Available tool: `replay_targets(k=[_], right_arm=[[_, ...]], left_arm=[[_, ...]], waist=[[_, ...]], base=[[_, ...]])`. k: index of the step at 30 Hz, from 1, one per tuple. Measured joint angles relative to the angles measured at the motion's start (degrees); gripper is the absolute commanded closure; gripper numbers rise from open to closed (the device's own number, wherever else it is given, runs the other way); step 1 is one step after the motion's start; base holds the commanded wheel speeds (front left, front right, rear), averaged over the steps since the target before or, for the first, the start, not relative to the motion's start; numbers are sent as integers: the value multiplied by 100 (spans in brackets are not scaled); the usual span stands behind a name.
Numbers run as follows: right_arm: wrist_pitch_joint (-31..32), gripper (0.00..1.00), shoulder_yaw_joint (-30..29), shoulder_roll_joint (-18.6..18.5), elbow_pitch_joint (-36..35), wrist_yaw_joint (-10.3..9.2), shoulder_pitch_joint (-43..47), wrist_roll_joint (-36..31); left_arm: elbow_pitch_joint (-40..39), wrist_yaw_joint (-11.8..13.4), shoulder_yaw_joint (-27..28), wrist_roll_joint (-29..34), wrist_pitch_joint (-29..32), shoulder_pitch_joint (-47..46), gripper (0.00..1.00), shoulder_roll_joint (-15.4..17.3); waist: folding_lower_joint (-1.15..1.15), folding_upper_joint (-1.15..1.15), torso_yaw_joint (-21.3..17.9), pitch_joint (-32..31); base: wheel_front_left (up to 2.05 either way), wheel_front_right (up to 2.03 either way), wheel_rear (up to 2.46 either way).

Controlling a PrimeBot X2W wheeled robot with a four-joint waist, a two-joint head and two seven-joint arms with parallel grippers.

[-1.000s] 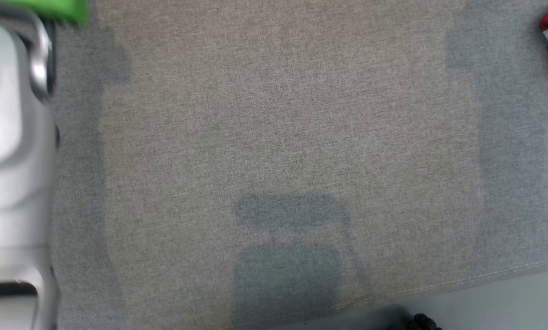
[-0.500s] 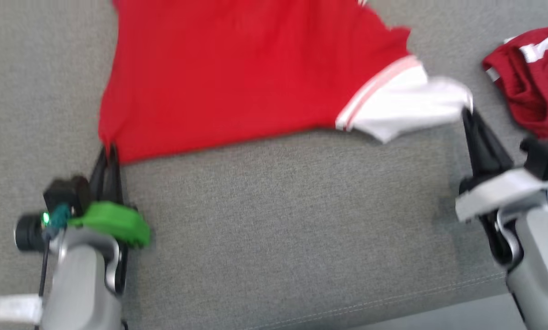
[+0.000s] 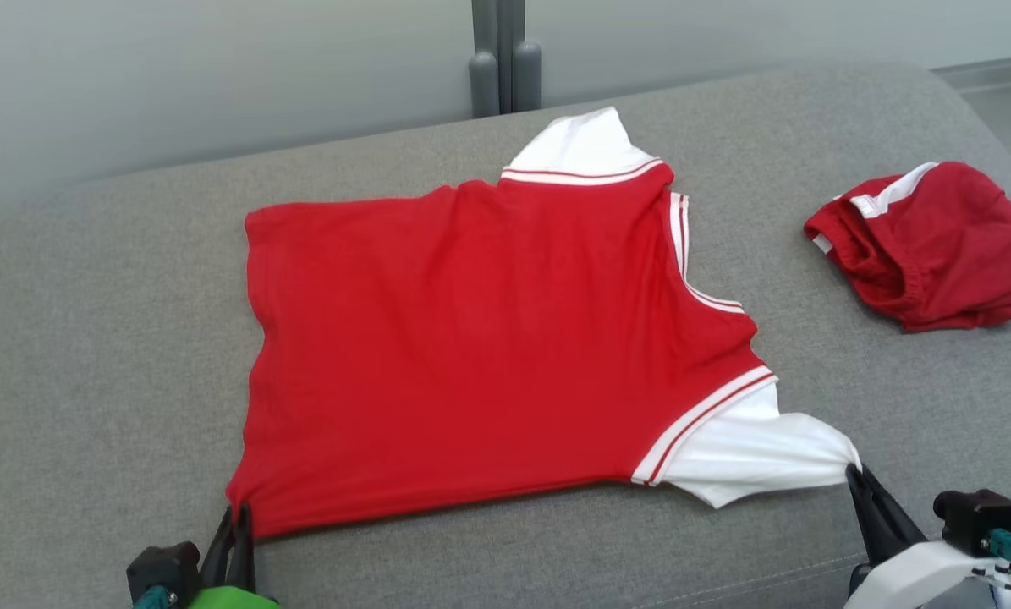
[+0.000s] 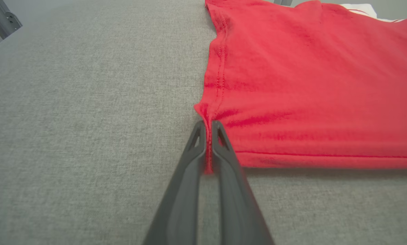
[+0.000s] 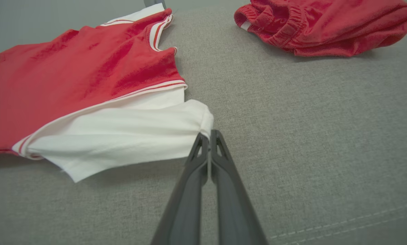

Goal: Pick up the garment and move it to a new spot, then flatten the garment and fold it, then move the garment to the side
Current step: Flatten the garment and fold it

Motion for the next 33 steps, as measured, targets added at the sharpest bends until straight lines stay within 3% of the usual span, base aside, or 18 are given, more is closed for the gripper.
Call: replay_targets(k=[4, 12, 20, 27, 33], right_arm=[[0, 100, 26, 34, 97, 0, 344, -13], [4, 100, -111, 124, 83, -1, 716, -54], [5, 100, -305, 155, -261, -2, 835, -93], [5, 100, -275, 193, -527, -4, 176, -127], [7, 100, 21, 190, 149, -5, -723, -265]], left_arm=[[14, -18, -67, 47, -1, 342, 100, -20], [-27, 66, -301, -422, -1, 1028, 100, -24], [-415, 145, -610, -479, -1, 1159, 100, -18], [-983, 132, -775, -504, -1, 669, 100, -14], [-854, 73, -843, -363, -1, -20, 100, -13]], waist=[[0, 0, 16, -378], [0, 0, 67, -923], [0, 0, 259, -949], [0, 0, 349, -691], [0, 0, 429, -389]], base=[[0, 0, 0], [0, 0, 0], [0, 0, 0], [0, 0, 0], [0, 0, 0]])
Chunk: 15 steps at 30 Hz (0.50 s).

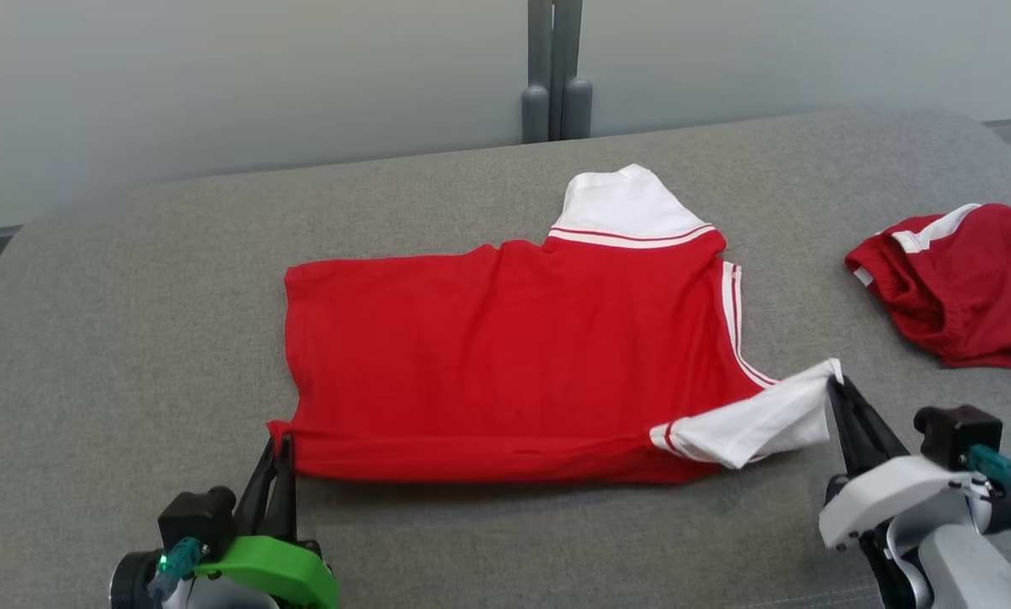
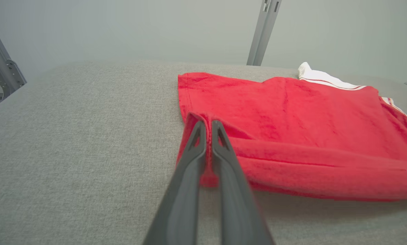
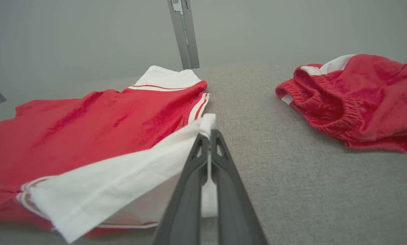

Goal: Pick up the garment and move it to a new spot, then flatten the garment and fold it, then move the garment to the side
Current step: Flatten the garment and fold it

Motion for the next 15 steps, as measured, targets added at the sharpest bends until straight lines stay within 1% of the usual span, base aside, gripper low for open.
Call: replay_targets(k=[3, 9, 15], right_arm=[[-1, 100, 58, 5, 265, 0, -469, -38], [0, 100, 134, -7, 836, 0, -1082, -149], [-1, 100, 148, -41, 1071, 0, -1469, -201]], left_arm=[[158, -9, -12, 44, 0, -264, 100, 0], [552, 103, -120, 48, 0, -707, 100, -1], [745, 211, -199, 59, 0, -1095, 100, 0]], waist=[[0, 0, 25, 158], [0, 0, 80, 464], [0, 0, 133, 729]], base=[[0, 0, 0], [0, 0, 0], [0, 0, 0]])
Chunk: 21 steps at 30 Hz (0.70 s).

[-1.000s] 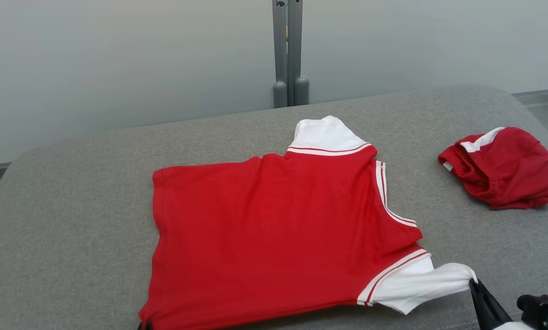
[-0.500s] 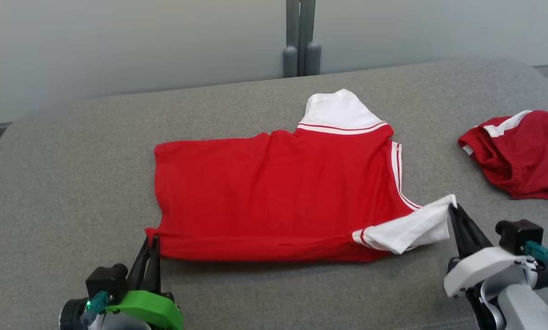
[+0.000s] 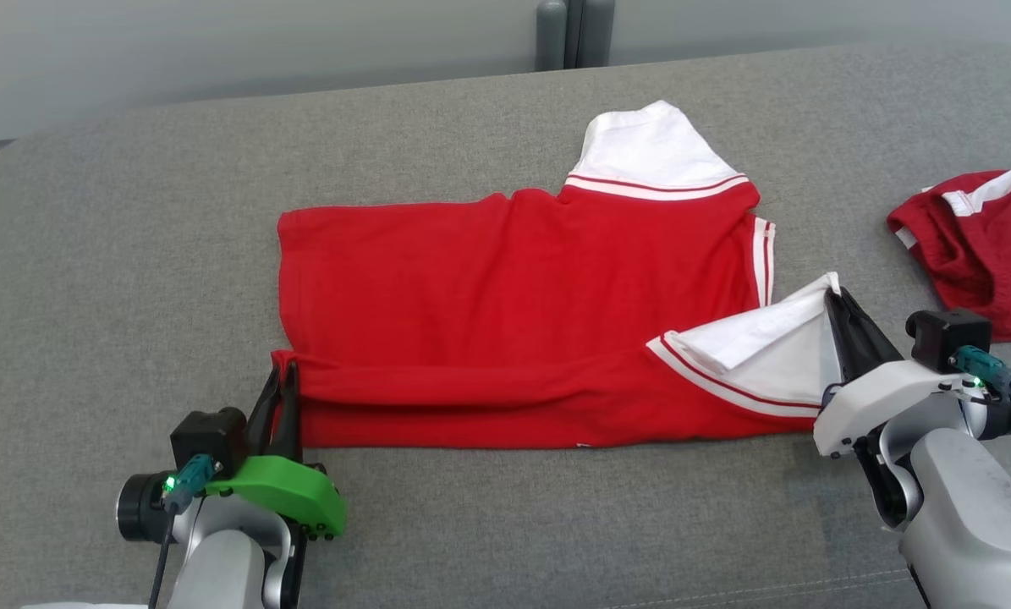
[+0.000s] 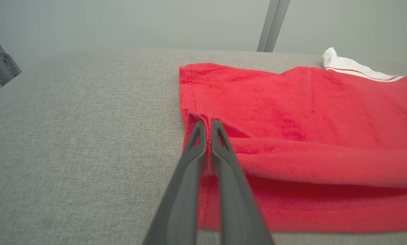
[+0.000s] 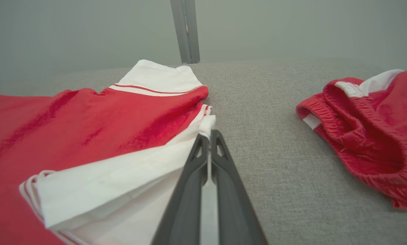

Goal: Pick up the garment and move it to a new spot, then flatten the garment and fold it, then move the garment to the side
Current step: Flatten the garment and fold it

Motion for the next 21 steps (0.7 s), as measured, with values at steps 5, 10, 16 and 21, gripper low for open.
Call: replay_targets(k=[5, 10, 16, 21], right_arm=[[0, 100, -31, -30, 109, 0, -180, -46], [0, 100, 14, -34, 219, 0, -327, -98], [1, 100, 19, -42, 367, 0, -483, -115], [0, 100, -27, -51, 382, 0, -563, -143]], left_arm=[[143, 80, -81, 16, 0, -243, 100, -1], [356, 181, -145, 7, 0, -387, 100, -1], [439, 347, -149, -18, 0, -502, 100, -1], [404, 469, -76, -157, 0, -563, 100, 0]], waist=[[0, 0, 30, 168], [0, 0, 32, 281], [0, 0, 32, 385], [0, 0, 42, 460]], base=[[0, 0, 0], [0, 0, 0], [0, 0, 0], [0, 0, 0]])
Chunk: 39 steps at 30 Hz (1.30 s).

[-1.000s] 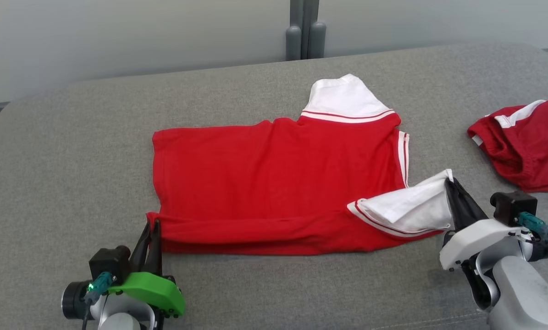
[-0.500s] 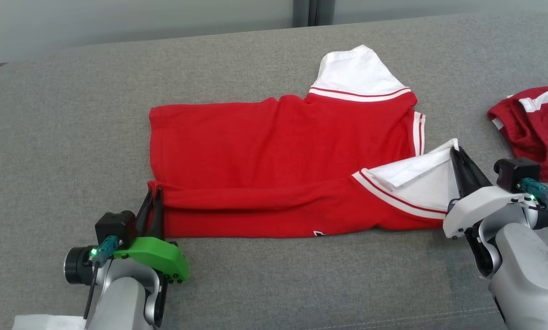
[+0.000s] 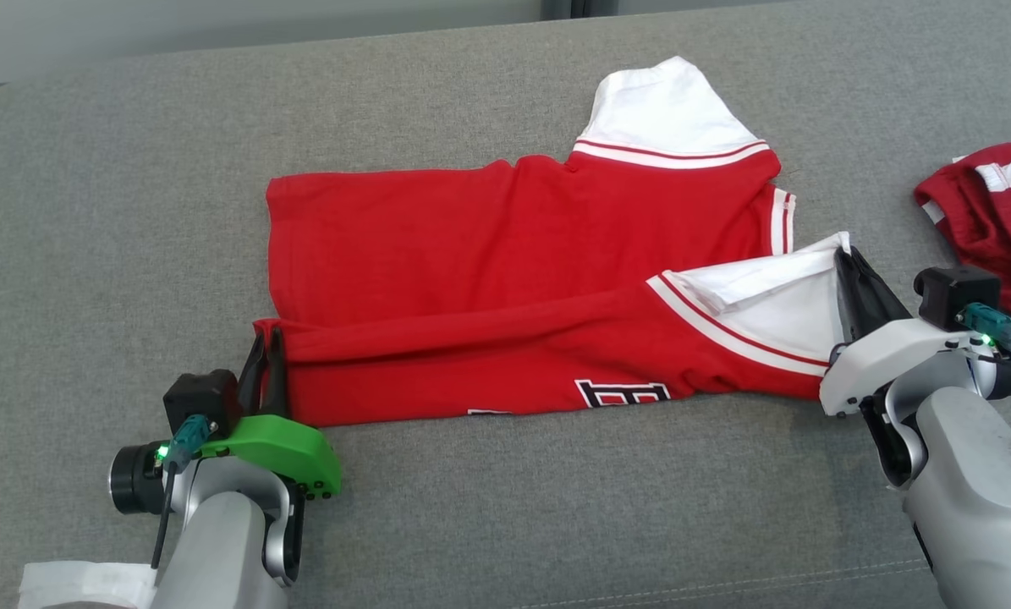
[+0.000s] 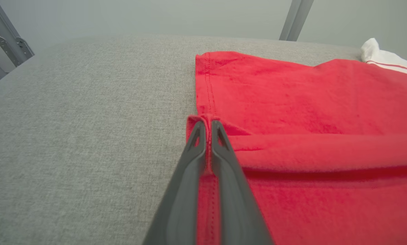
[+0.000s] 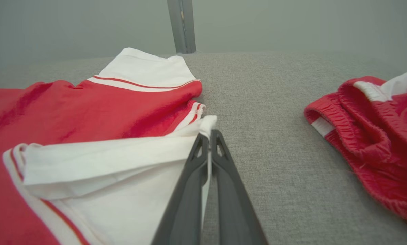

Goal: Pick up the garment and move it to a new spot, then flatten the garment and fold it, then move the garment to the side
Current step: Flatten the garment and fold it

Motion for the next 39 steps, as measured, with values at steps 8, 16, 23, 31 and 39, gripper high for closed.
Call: replay_targets(k=[8, 16, 23, 31, 39], right_arm=[[1, 0, -42, 114, 102, 0, -102, 12], [0, 0, -474, 49, -386, 0, 126, -147], [0, 0, 51, 185, -918, 0, 756, -34], [0, 0, 444, 252, -680, -1, 878, 263], [0, 0, -285, 312, -916, -1, 1367, 222]], left_arm=[[109, -12, -99, -102, 0, -68, 0, 0], [-312, 99, -41, -8, 0, 36, 0, 4], [-645, 97, -32, -9, 0, 533, 0, 3], [-655, 88, -211, -81, 0, 765, 0, 1], [-565, 78, -231, -96, 0, 845, 0, 4]], waist=[[0, 0, 10, 111], [0, 0, 0, 14], [0, 0, 12, -214], [0, 0, 170, -321], [0, 0, 245, -374]], base=[[0, 0, 0], [0, 0, 0], [0, 0, 0], [0, 0, 0], [0, 0, 0]])
